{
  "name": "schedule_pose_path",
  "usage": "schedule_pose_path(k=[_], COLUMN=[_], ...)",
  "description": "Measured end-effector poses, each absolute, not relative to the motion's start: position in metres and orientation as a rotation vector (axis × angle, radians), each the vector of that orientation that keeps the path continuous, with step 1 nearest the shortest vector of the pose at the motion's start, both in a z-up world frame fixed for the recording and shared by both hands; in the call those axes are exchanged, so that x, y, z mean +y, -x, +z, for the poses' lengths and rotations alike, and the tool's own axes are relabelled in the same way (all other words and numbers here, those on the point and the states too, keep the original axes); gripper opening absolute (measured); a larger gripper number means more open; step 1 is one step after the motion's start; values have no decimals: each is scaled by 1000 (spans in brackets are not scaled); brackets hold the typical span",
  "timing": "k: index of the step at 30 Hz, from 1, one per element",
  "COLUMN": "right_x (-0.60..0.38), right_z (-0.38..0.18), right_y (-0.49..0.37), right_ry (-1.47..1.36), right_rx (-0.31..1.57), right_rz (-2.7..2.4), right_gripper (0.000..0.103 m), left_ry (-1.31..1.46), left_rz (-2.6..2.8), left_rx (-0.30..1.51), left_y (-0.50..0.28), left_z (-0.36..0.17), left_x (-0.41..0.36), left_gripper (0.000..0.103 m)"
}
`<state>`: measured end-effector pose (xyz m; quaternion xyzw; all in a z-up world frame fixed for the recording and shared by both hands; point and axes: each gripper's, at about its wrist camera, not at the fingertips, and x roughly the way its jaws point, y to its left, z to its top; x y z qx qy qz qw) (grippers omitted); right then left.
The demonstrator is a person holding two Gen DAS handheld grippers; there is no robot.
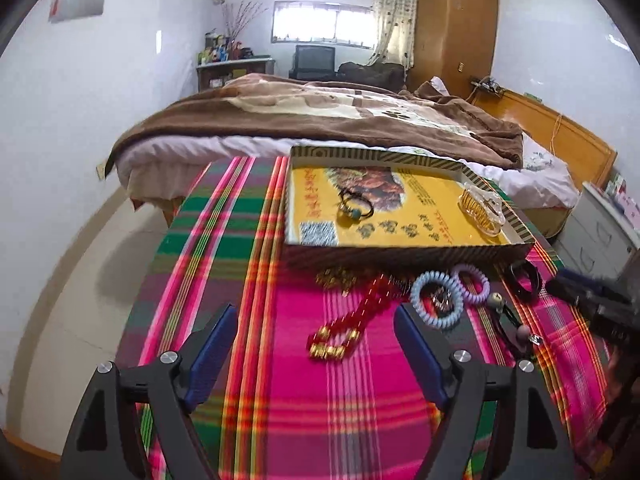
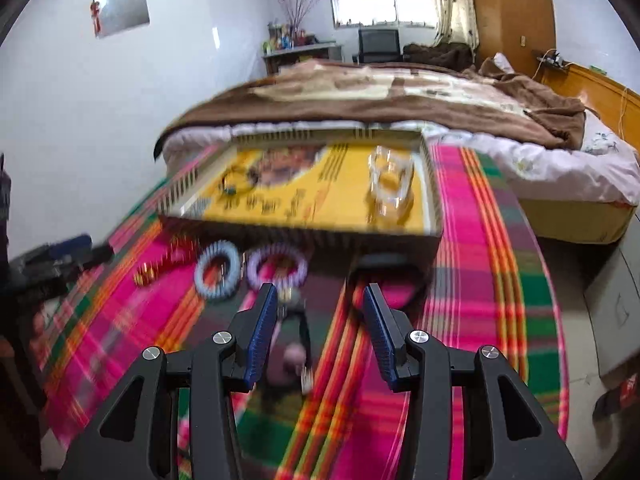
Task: Organize jewelry
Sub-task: 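Move the left gripper toward the red bead bracelet while the right gripper grasps the black keychain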
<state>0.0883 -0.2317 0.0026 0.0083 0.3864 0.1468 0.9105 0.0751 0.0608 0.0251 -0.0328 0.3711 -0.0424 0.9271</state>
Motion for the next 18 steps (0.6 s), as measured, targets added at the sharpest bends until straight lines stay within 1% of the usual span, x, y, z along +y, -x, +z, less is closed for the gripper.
schedule_pose_path(k=[5, 10, 18], right_x=[-216, -204, -200], right_z=[-21, -18, -34], right_y=[-82, -93, -115], right_ry=[31, 55, 52], right_rx=[864, 852, 917], right_rz=[328, 345, 321], right_gripper=[45, 45, 45], left_ry=[98, 111, 118], left_rz=[-76, -57, -50], left_rx=[782, 796, 819], left_y=[-66, -63, -67], left_z=[12, 6, -3], left_x=[72, 83, 86], left_gripper=[80, 80, 80])
